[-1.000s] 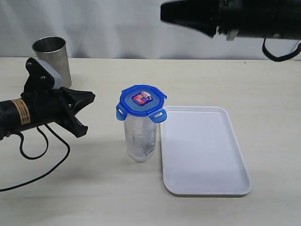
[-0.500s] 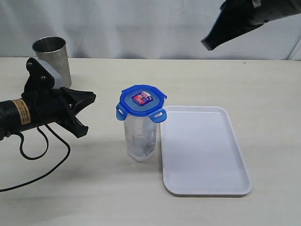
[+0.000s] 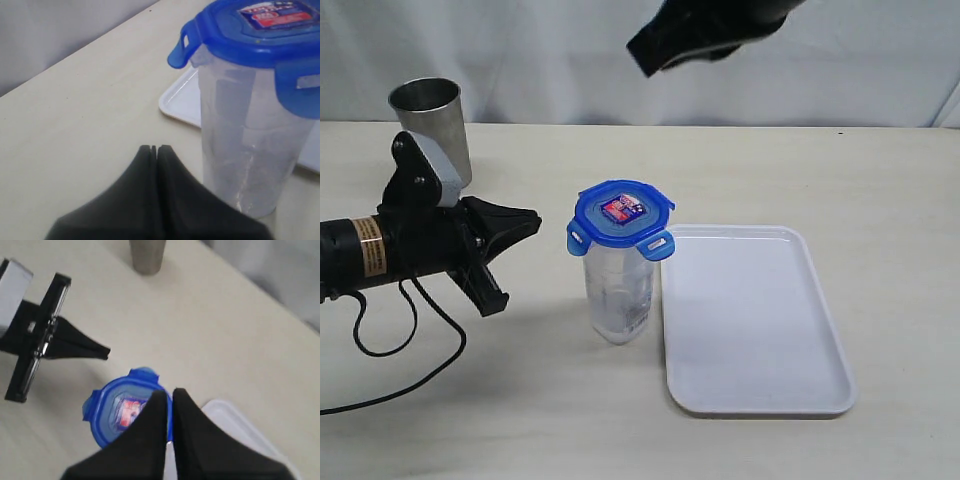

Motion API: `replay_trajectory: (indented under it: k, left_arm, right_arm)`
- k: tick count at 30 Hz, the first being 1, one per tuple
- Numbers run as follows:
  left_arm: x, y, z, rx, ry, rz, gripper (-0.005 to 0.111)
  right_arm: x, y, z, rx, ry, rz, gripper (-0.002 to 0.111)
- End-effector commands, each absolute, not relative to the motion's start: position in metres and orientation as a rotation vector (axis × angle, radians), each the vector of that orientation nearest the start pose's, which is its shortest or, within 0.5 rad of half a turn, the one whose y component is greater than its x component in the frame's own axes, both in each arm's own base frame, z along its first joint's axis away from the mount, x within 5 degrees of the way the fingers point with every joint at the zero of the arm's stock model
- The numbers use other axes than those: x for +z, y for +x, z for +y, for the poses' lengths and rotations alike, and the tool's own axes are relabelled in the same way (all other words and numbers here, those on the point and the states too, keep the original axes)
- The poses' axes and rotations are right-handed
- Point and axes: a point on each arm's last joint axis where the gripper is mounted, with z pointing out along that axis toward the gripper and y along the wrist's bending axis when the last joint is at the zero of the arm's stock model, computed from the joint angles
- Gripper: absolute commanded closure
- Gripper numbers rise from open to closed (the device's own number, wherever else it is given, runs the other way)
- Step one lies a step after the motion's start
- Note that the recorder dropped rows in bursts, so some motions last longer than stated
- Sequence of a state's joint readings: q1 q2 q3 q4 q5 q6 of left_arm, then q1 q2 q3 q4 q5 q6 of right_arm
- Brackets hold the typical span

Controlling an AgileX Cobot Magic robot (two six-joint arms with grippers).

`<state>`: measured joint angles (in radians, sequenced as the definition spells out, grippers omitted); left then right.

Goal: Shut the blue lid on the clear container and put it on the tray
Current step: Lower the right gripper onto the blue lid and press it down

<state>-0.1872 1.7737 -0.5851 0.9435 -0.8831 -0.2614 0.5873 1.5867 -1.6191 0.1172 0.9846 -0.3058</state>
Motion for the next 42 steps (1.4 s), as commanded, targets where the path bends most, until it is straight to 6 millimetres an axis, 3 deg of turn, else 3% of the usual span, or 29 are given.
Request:
replay_trajectory:
  k: [1, 6, 9, 16, 28, 42]
  left_arm:
    - [0.148, 0.271, -0.112, -0.549, 1.03, 1.681, 0.107]
    - [0.149, 0.271, -0.112, -0.556, 1.027, 1.674, 0.107]
    - [0.15, 0.271, -0.113, -0.569, 1.022, 1.656, 0.107]
    - [0.152, 0.27, -0.114, -0.584, 1.013, 1.637, 0.107]
    - [0.152, 0.27, -0.114, -0.584, 1.013, 1.637, 0.107]
    - [0.152, 0.27, -0.114, -0.587, 1.018, 1.632, 0.107]
  right_arm:
    - [0.344, 0.304, 0.215, 0.294, -1.09, 2.375, 0.104]
    - [0.312, 0.318, 0.226, 0.309, -1.118, 2.446, 0.104]
    - [0.304, 0.321, 0.229, 0.305, -1.13, 2.464, 0.104]
    - [0.293, 0.317, 0.236, 0.417, -1.221, 2.507, 0.104]
    - [0.272, 0.316, 0.231, 0.35, -1.268, 2.572, 0.104]
    - [0.268, 0.32, 0.229, 0.284, -1.276, 2.551, 0.104]
